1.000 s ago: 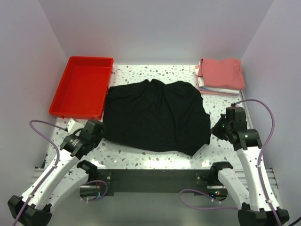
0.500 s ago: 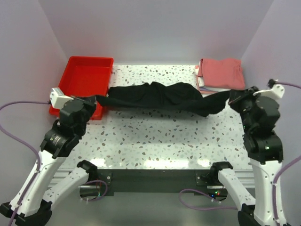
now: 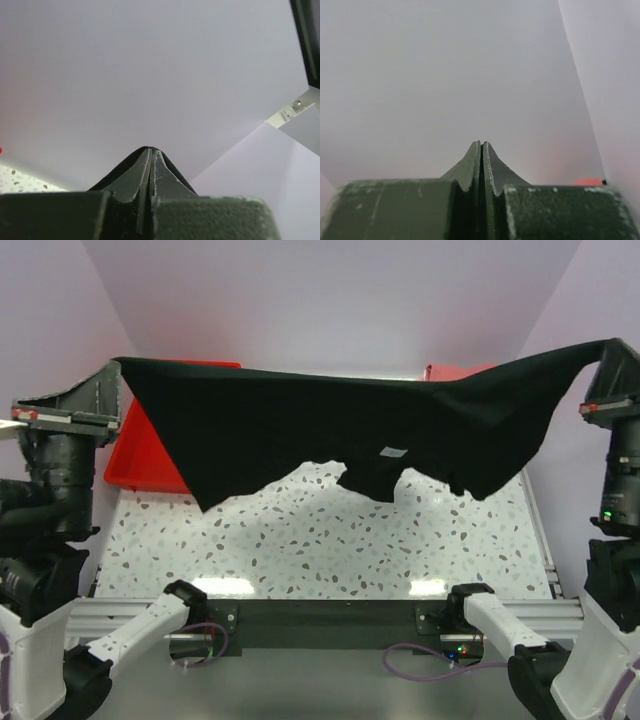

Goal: Fold and stack the t-shirts
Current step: Flatten the tshirt out

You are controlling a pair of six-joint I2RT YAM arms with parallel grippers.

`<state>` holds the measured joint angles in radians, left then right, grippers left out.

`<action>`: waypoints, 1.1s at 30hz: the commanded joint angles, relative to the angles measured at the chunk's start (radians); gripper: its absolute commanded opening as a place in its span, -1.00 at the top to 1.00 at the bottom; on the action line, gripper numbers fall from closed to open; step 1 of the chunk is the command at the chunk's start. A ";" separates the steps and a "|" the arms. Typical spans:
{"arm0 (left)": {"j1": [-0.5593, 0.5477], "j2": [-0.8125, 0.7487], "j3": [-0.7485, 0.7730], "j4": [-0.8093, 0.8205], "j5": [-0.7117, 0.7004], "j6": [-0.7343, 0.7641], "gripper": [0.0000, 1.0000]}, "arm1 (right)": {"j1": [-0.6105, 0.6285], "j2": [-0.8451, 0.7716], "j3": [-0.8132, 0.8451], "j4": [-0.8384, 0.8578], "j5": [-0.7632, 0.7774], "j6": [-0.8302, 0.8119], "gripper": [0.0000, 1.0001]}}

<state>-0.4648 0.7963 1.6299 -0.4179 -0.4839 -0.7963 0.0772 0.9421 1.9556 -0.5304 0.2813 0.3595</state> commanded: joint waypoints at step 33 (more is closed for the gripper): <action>0.077 0.551 -0.440 0.215 -0.239 0.006 1.00 | 0.001 0.338 -0.696 0.526 0.117 -0.261 1.00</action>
<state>-0.4362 1.2057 1.2102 -0.2878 -0.6590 -0.7635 0.0792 1.1835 1.3254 -0.1448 0.3759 0.0868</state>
